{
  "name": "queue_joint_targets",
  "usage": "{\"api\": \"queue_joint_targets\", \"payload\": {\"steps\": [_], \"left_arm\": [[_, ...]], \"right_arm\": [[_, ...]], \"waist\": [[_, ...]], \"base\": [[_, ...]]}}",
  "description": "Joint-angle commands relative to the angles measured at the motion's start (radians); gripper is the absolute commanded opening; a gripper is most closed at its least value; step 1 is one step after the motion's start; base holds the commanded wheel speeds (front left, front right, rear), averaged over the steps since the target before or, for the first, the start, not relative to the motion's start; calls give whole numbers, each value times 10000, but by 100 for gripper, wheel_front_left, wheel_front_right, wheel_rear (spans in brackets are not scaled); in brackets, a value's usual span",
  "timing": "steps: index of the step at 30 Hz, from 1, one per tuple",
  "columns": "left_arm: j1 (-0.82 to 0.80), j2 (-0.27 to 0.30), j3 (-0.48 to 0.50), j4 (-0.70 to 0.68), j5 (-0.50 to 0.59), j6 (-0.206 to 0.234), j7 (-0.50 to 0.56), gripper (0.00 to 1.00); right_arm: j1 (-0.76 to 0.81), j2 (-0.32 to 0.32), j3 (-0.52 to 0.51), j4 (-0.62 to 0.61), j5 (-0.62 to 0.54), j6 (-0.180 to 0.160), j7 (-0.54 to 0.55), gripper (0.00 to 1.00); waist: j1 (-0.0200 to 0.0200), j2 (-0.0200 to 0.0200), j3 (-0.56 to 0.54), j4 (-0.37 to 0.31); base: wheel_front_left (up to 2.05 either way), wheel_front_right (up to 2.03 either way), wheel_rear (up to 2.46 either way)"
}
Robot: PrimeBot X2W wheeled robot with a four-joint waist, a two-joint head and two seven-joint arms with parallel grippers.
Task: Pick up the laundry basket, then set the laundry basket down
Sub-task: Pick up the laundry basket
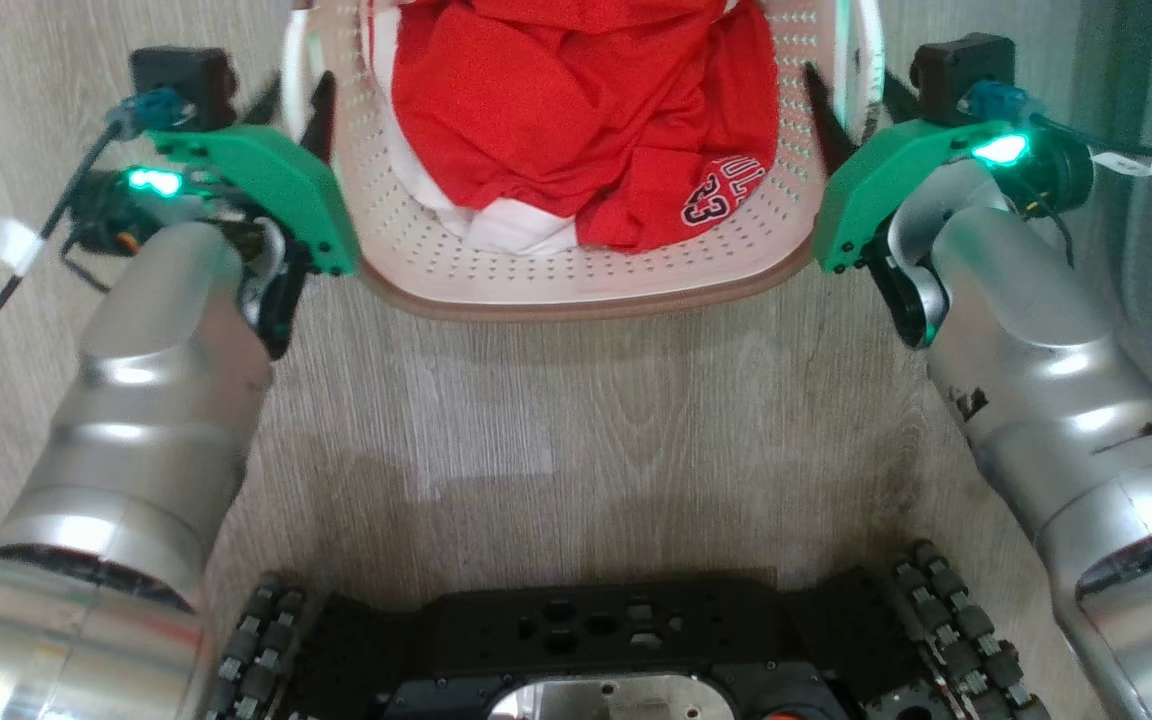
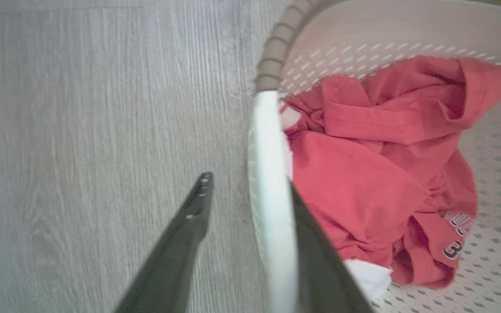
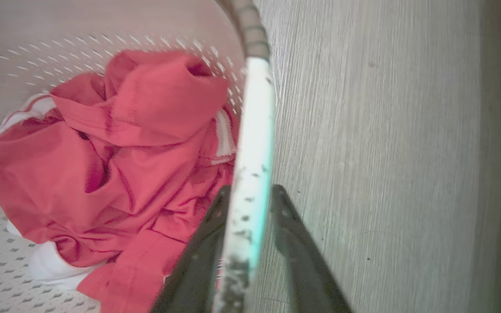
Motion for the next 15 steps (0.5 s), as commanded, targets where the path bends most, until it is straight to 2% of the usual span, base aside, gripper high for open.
{"api": "queue_joint_targets", "payload": {"steps": [1,15], "left_arm": [[102,305,67,-10,-65,16,15,0],[-32,489,-1113,-190,-1628,16,542,0]], "right_arm": [[310,205,135,-48,91,29,-115,0],[-264,206,974,1082,1037,29,-116,0]], "waist": [[0,0,6,20],[0,0,-346,76]], "base": [[0,0,0],[0,0,0]]}}
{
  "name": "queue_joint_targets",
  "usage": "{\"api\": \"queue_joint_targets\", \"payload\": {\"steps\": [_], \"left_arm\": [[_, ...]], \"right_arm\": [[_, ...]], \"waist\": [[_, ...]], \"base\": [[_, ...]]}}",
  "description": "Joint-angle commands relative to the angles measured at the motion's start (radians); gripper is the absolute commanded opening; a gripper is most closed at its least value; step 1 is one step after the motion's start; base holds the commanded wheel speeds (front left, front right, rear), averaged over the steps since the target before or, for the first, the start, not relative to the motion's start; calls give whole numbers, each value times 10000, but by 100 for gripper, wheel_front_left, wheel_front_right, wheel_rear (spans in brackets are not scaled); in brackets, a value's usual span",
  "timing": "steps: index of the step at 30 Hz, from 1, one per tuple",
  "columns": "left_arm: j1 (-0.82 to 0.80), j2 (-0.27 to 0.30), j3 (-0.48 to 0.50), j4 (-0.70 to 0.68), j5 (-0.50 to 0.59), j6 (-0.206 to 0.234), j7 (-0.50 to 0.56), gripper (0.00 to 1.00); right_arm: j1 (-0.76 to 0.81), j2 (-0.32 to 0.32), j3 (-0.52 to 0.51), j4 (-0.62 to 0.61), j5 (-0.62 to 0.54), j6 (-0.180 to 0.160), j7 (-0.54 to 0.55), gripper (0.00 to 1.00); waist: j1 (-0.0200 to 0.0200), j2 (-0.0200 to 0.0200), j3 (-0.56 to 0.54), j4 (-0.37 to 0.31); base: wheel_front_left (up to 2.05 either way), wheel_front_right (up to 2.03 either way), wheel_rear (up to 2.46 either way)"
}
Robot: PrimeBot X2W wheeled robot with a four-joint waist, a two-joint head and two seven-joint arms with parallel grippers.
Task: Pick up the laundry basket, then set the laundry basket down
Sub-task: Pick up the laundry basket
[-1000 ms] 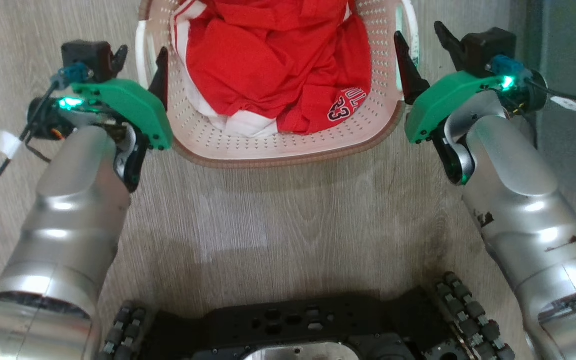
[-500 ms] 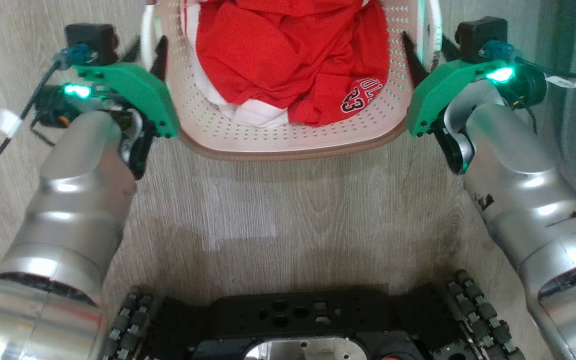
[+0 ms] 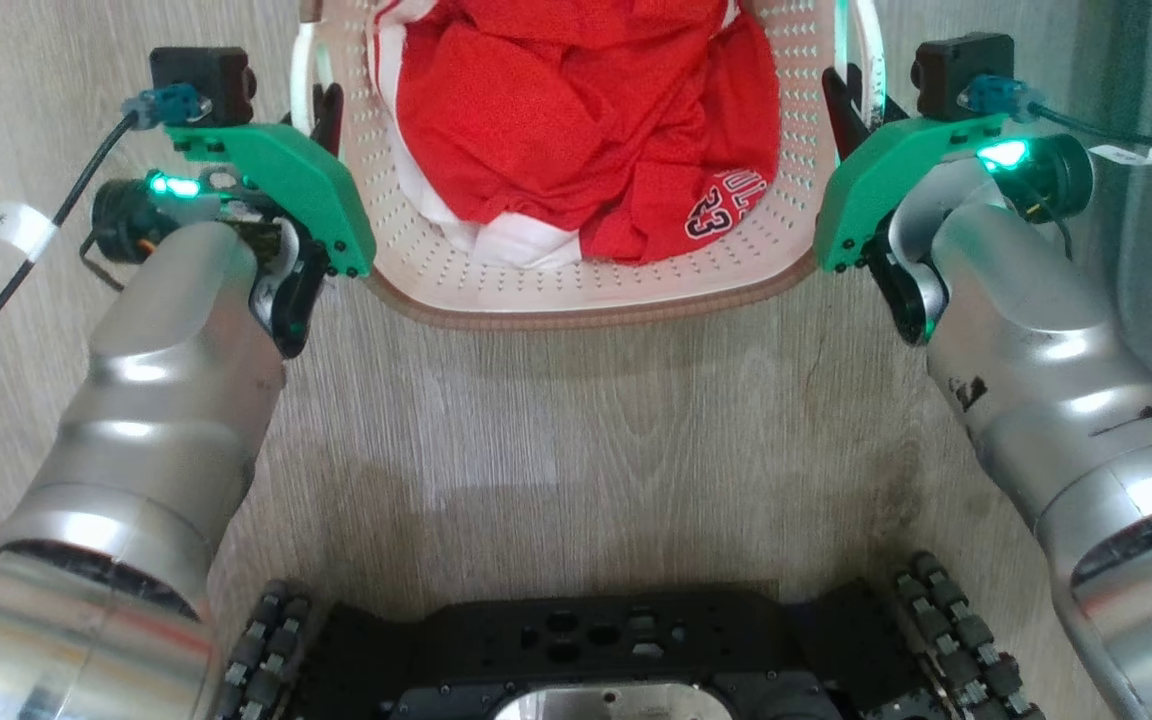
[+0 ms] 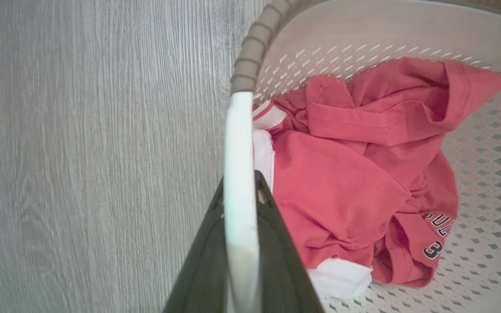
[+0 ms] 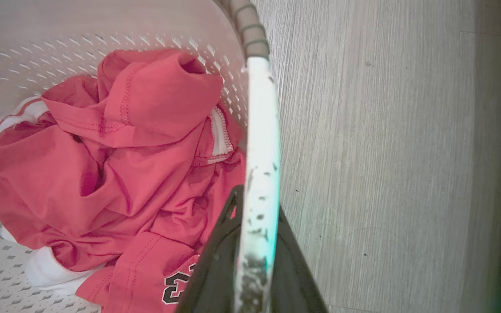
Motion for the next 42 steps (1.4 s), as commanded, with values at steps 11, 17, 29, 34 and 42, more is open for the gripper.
{"api": "queue_joint_targets", "payload": {"steps": [11,17,29,34,42], "left_arm": [[73,731,-442,-147,-1488,8,1396,0],[177,945,-639,-107,-2129,8,2114,0],[577,1164,-926,94,-2992,8,3202,0],[872,1217,-1042,192,-3297,8,3665,0],[1305,1269,-1145,388,-3705,8,4295,0]], "right_arm": [[369,158,819,258,820,29,851,0],[577,158,1290,186,1287,29,1566,0],[1079,158,2038,146,2202,29,2963,0],[1380,158,2352,116,2617,29,3684,0],[1742,158,2770,116,3156,29,4516,0]], "waist": [[0,-1,-1187,-136],[0,-1,-2039,-298],[0,-1,-3847,-452],[0,-1,-4683,-454],[0,-1,-5898,-462]], "base": [[0,0,0],[0,0,0],[0,0,0],[0,0,0],[0,0,0]]}}
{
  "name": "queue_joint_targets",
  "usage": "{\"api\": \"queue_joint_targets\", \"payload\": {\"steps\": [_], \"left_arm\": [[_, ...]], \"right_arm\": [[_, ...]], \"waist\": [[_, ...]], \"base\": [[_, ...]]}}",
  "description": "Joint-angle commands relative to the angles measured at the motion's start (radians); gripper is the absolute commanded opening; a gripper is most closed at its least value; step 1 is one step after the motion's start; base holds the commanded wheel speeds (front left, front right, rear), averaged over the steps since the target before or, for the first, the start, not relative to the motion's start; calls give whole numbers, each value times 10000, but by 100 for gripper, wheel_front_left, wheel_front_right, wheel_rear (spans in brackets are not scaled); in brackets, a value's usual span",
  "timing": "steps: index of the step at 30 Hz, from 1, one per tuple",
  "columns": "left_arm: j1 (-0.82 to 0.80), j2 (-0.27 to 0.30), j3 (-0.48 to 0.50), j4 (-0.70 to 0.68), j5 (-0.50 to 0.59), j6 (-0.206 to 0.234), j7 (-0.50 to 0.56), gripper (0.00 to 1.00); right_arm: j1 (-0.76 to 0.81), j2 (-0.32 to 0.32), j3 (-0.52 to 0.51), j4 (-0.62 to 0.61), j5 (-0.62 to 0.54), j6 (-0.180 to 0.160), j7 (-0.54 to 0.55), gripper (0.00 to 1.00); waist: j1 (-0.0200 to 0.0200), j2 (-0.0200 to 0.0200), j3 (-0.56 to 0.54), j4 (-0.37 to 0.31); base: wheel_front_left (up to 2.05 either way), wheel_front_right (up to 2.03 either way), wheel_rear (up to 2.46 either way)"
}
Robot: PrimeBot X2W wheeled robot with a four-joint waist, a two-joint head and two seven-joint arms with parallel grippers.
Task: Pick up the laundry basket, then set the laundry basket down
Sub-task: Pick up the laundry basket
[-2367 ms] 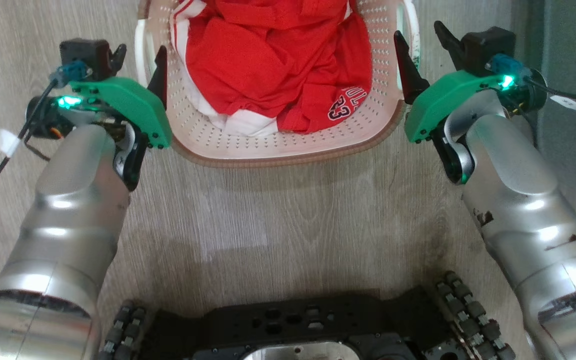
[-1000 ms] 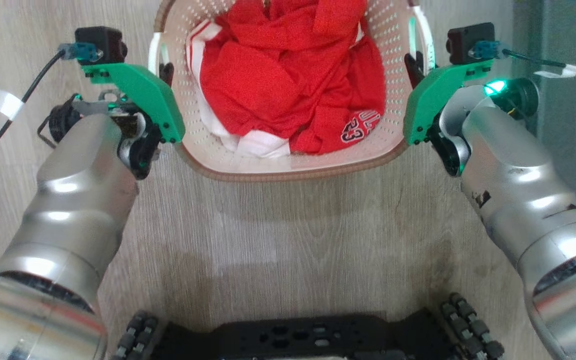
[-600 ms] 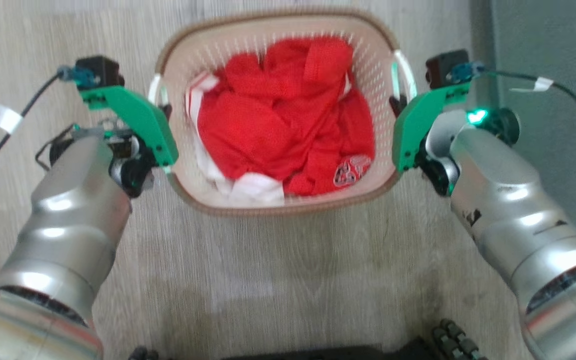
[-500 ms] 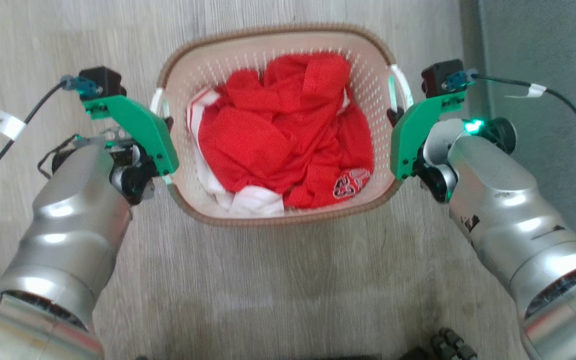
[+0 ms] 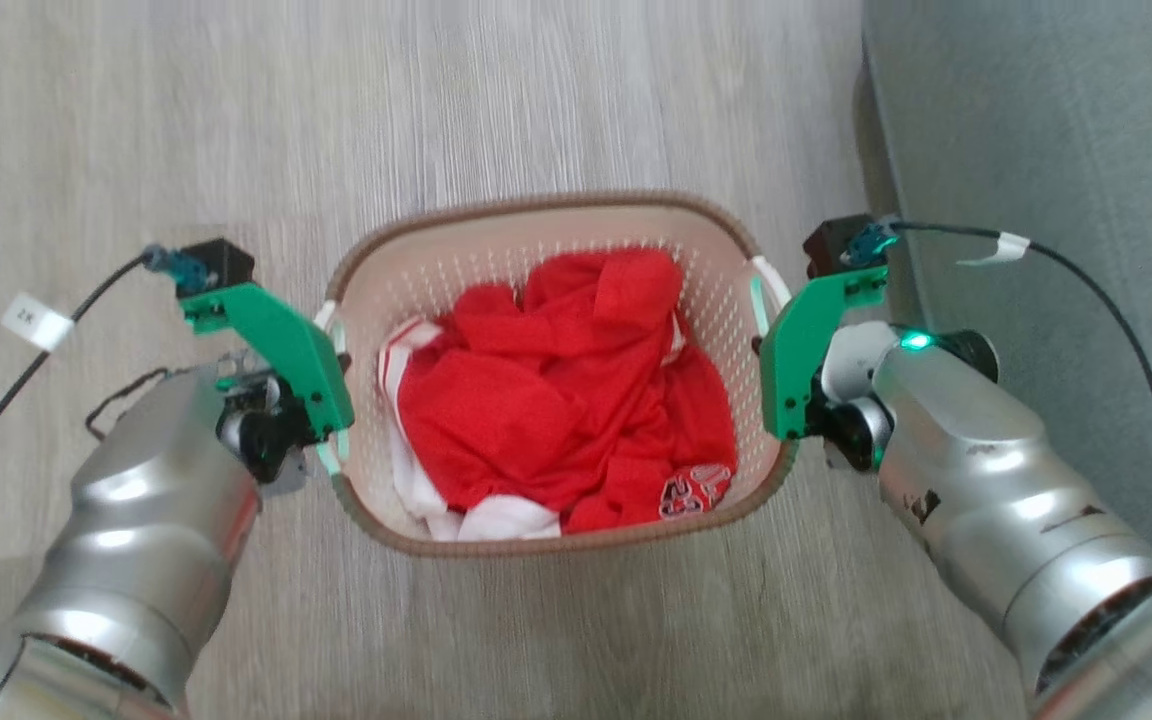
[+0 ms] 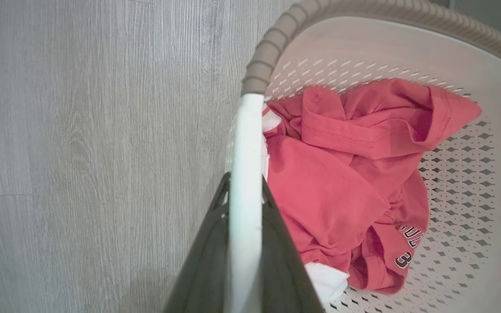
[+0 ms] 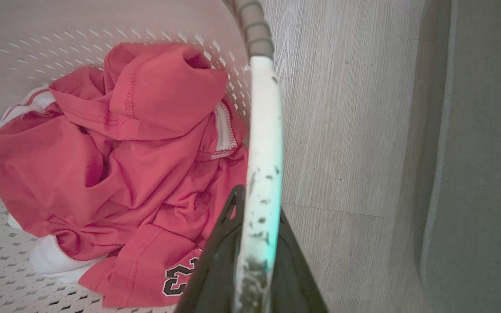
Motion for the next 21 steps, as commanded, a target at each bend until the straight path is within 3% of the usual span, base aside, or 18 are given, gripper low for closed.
{"api": "queue_joint_targets", "payload": {"steps": [1,21], "left_arm": [[-330,708,226,-38,-87,8,-57,0],[592,540,201,440,-616,20,1156,0]], "right_arm": [[293,-60,148,-21,29,29,100,0],[813,-129,775,314,899,29,1526,0]], "waist": [[1,-1,-443,-2],[1,-1,-2859,126]], "base": [[0,0,0],[0,0,0]]}}
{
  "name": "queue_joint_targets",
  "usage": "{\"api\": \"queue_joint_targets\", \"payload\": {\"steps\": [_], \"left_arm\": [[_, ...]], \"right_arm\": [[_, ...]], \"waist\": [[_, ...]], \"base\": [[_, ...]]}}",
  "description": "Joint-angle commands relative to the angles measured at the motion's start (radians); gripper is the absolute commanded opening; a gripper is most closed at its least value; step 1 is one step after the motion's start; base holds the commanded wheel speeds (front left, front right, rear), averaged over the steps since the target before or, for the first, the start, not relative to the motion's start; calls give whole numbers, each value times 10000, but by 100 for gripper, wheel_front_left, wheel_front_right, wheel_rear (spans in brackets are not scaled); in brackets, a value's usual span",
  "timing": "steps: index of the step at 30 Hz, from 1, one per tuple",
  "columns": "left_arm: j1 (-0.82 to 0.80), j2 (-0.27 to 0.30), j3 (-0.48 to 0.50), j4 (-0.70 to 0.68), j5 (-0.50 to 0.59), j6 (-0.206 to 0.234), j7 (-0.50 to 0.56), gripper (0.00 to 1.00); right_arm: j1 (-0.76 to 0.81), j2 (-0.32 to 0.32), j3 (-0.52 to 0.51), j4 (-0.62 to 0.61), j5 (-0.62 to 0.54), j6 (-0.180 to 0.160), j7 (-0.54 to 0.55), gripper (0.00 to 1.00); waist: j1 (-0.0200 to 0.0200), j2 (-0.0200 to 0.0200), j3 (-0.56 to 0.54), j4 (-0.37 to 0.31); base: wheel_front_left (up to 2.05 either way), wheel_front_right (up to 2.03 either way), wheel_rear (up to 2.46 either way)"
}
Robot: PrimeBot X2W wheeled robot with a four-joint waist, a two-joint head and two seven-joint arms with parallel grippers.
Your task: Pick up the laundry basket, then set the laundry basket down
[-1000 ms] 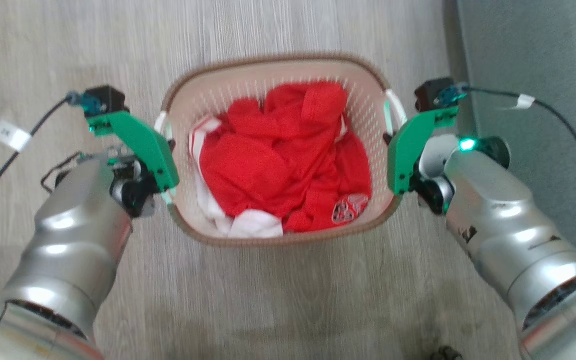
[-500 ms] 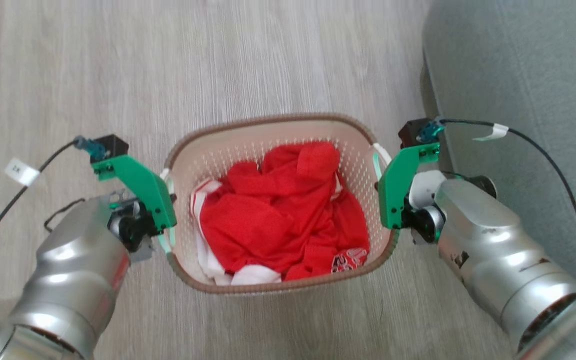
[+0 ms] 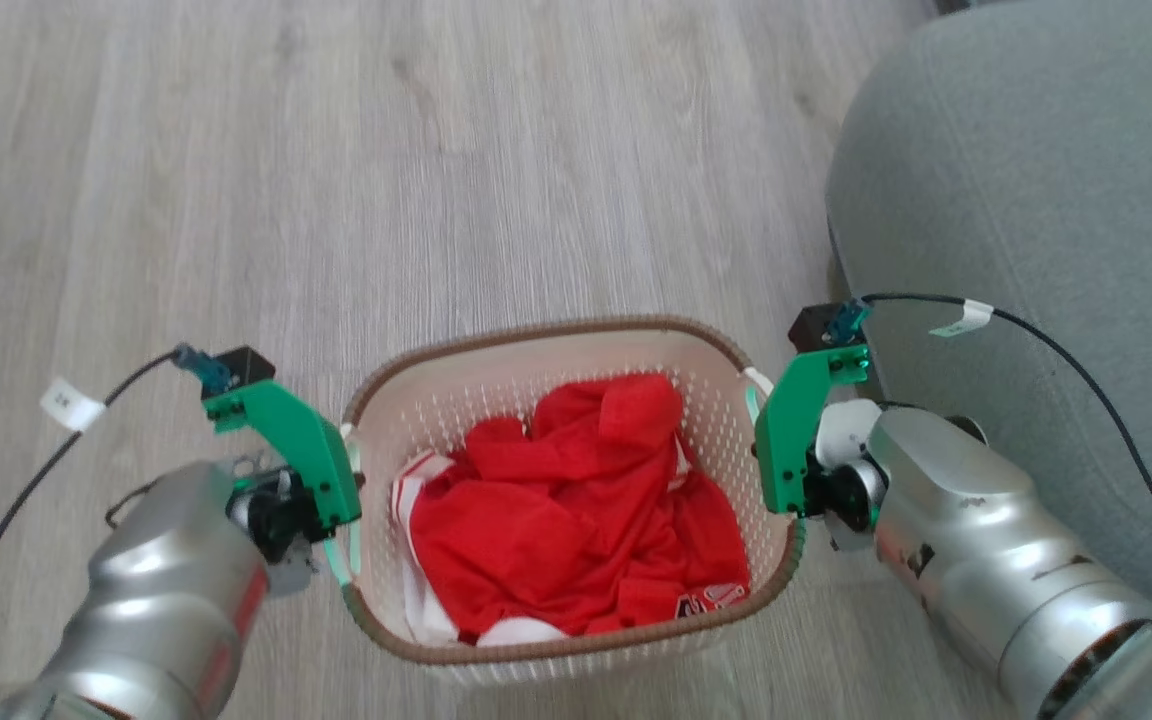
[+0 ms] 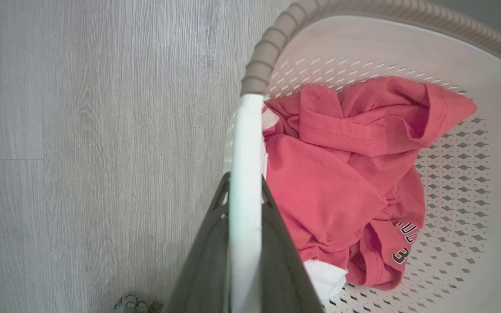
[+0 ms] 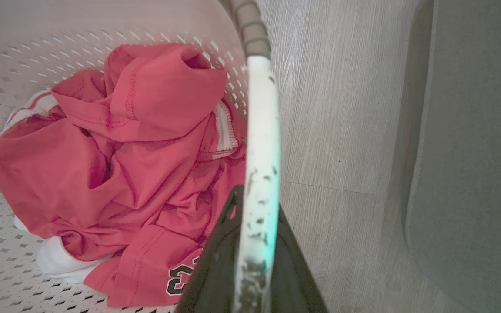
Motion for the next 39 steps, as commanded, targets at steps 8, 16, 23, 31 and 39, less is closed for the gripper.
{"api": "queue_joint_targets", "payload": {"steps": [8,16,23,31,39], "left_arm": [[-68,590,271,70,-106,119,105,0],[87,562,247,89,-123,170,83,0],[129,533,246,100,-151,171,-8,0],[115,522,239,107,-161,193,-116,0],[110,474,256,111,-207,203,-168,0]], "right_arm": [[349,-224,260,115,250,29,288,0],[529,-237,311,223,459,29,382,0],[553,-294,355,282,633,29,354,0],[468,-280,402,331,765,29,301,0],[417,-253,506,356,853,29,288,0]], "waist": [[1,-1,-897,-32],[1,-1,-1174,-26],[1,-1,-1258,-2],[1,-1,-1226,-2],[1,-1,-1211,11]], "base": [[0,0,0],[0,0,0],[0,0,0],[0,0,0],[0,0,0]]}}
